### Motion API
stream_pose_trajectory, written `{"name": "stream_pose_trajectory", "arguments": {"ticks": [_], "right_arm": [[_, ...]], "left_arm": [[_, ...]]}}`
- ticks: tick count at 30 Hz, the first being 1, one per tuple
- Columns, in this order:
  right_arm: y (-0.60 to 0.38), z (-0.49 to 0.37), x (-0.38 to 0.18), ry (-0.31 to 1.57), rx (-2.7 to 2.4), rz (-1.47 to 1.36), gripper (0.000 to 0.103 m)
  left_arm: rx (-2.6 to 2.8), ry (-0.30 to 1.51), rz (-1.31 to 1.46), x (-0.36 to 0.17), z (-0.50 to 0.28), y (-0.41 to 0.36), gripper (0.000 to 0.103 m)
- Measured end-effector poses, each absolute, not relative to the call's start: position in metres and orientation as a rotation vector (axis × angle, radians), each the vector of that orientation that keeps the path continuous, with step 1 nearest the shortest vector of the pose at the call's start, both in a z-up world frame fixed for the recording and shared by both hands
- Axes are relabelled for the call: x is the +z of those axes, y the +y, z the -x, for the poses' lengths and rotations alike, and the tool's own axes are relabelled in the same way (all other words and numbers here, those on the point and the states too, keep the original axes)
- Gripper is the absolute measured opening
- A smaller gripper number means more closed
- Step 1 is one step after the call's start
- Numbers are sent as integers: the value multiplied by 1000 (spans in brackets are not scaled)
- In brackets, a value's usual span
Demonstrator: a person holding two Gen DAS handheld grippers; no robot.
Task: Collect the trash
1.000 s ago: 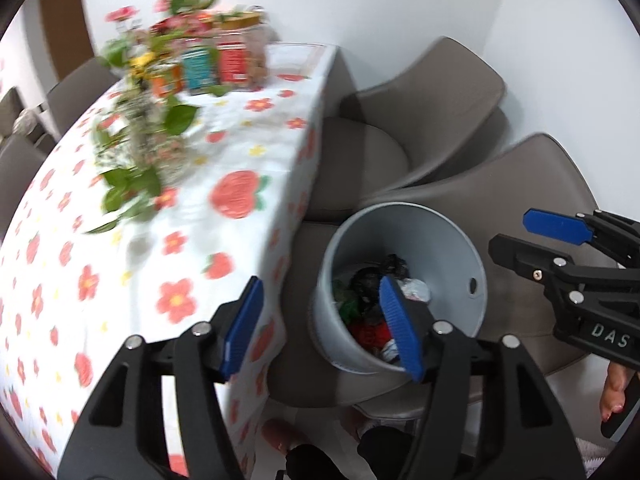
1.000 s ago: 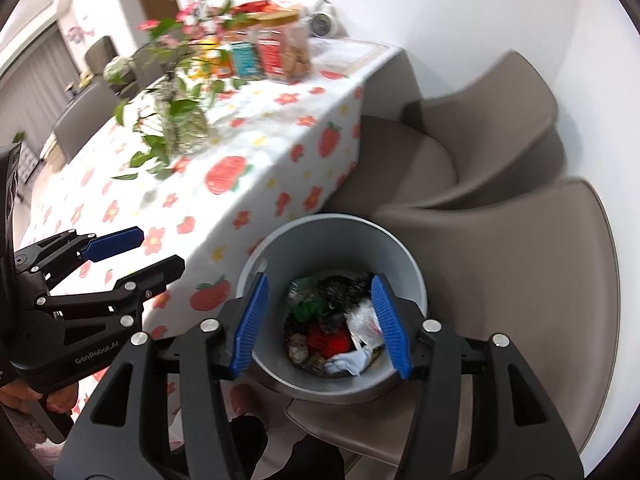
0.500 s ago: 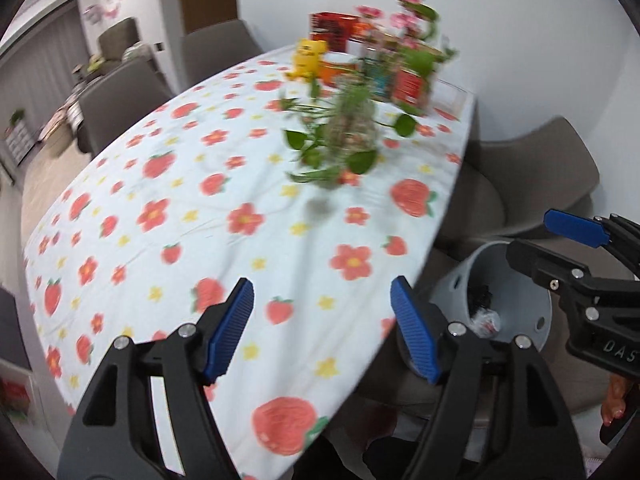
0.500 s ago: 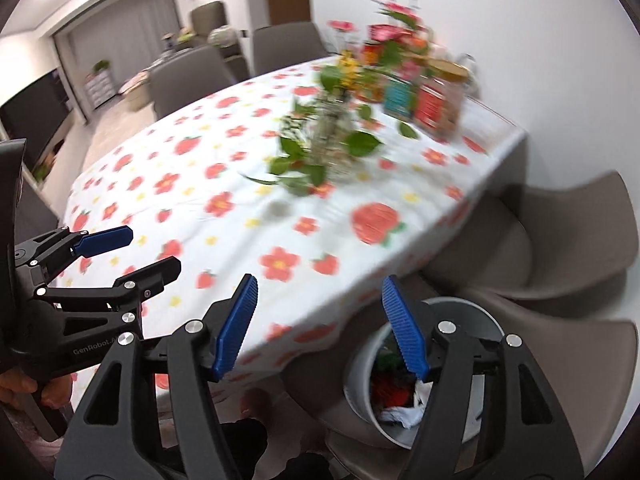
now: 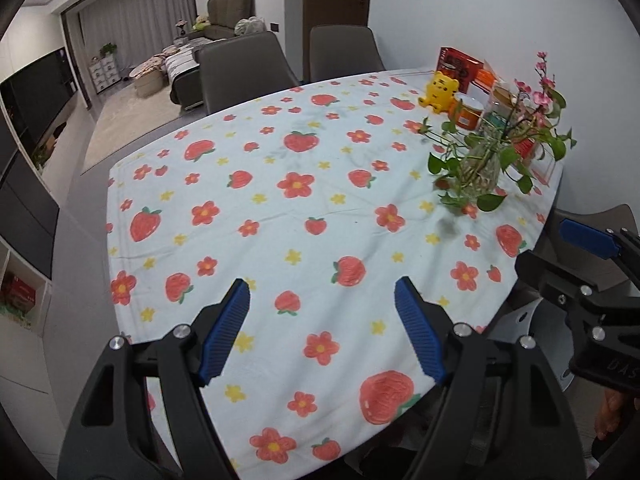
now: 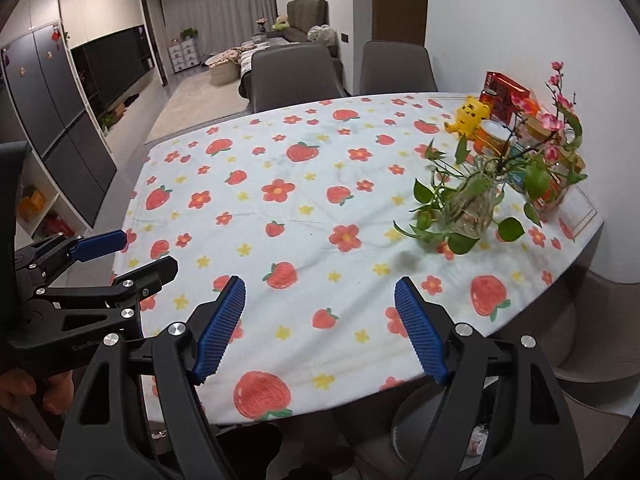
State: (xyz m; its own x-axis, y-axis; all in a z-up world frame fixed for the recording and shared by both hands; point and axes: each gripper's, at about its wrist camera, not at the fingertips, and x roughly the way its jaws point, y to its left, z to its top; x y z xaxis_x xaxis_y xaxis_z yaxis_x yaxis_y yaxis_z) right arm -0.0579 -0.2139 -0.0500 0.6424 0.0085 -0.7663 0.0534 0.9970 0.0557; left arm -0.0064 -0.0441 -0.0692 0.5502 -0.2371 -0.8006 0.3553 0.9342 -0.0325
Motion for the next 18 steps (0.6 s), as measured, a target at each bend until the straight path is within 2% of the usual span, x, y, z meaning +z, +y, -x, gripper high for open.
{"name": "stream_pose_trajectory", "arguments": {"ticks": [6,18], "right_arm": [[-191,49,-39,886,10,-55,74],[-173,41,-28,905,18,-54,74]], "left_arm": [[-297,914,-87,-50,9,-13,79],[-184,914,-82,-40,14,21,79]]}}
